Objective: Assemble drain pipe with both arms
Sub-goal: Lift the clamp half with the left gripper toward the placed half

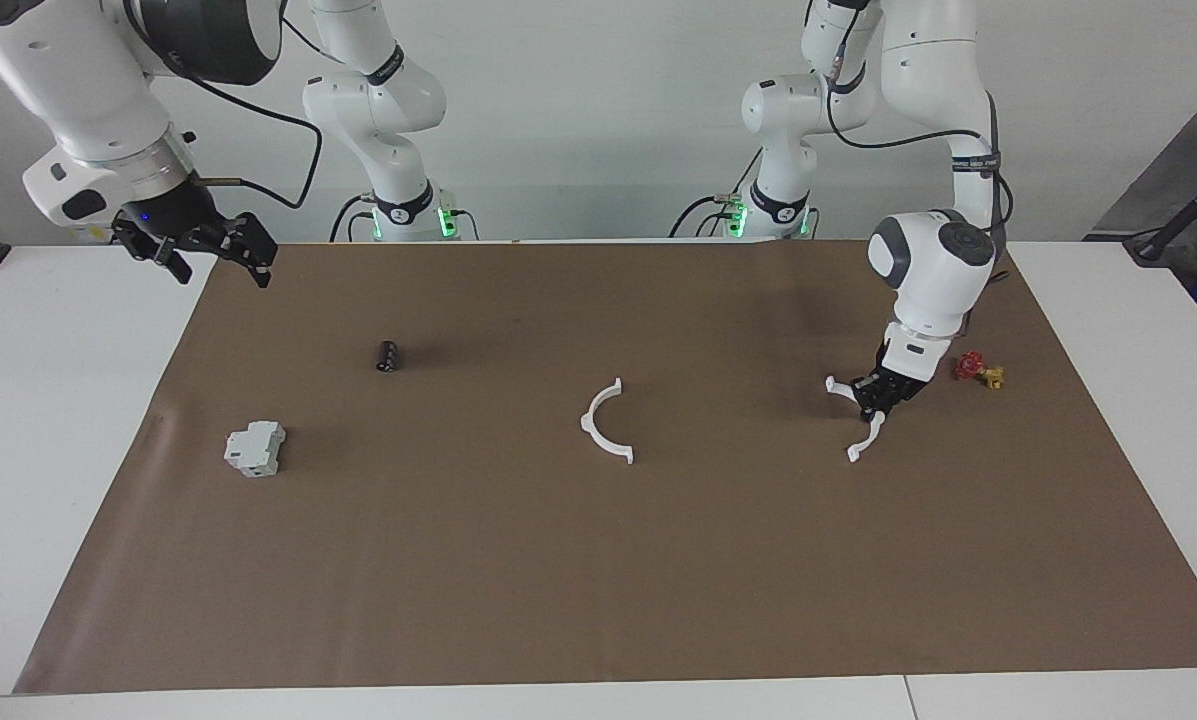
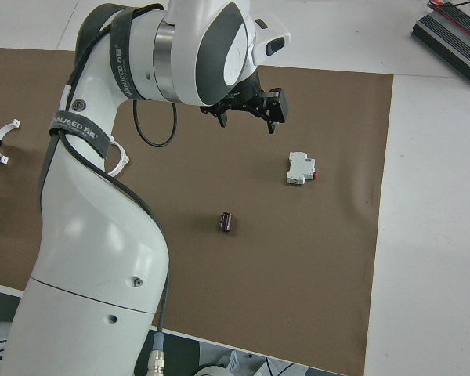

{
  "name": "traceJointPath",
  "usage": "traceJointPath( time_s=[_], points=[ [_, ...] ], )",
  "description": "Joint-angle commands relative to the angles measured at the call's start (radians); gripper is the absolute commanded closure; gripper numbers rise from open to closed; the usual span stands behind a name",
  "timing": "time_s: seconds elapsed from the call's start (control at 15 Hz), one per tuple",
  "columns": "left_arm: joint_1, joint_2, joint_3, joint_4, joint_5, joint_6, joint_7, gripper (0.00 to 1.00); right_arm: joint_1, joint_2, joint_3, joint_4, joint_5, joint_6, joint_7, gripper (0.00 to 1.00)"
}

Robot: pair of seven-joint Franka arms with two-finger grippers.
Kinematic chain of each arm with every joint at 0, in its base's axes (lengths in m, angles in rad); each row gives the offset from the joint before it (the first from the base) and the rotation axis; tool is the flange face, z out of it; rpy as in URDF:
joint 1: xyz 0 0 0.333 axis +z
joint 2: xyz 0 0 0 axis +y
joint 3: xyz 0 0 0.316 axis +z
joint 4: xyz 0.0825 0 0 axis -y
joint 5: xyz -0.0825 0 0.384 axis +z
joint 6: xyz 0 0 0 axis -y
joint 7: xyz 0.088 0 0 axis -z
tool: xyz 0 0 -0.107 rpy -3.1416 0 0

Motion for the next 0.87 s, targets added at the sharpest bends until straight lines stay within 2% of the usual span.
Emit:
traceJointPath(
  time_s=[0.0, 0.27, 0.4, 0.54, 0.8],
  points=[
    [-0.011, 0.005, 0.004, 0.022, -0.011, -0.028, -0.009, 1.0, -0.006, -0.037, 0.007, -0.044, -0.001, -0.006, 0.018, 0.0],
    [-0.013, -0.002, 0.003, 0.046, -0.011, -0.063, -0.012, 1.0, 0.008, -0.048, 0.009, -0.044, -0.001, -0.012, 0.034, 0.0],
    [-0.048, -0.006, 0.006, 0.141, -0.011, -0.217, -0.055, 1.0, -0.013, -0.063, 0.03, -0.047, 0.002, -0.03, 0.051, 0.0],
    [-0.086, -0.009, 0.004, 0.218, -0.011, -0.322, -0.13, 1.0, -0.046, -0.084, 0.081, -0.065, 0.002, -0.059, 0.084, 0.0],
    [-0.222, -0.014, 0.006, 0.226, 0.035, -0.327, -0.385, 1.0, -0.024, -0.083, 0.072, -0.07, 0.002, -0.049, 0.097, 0.0]
  ],
)
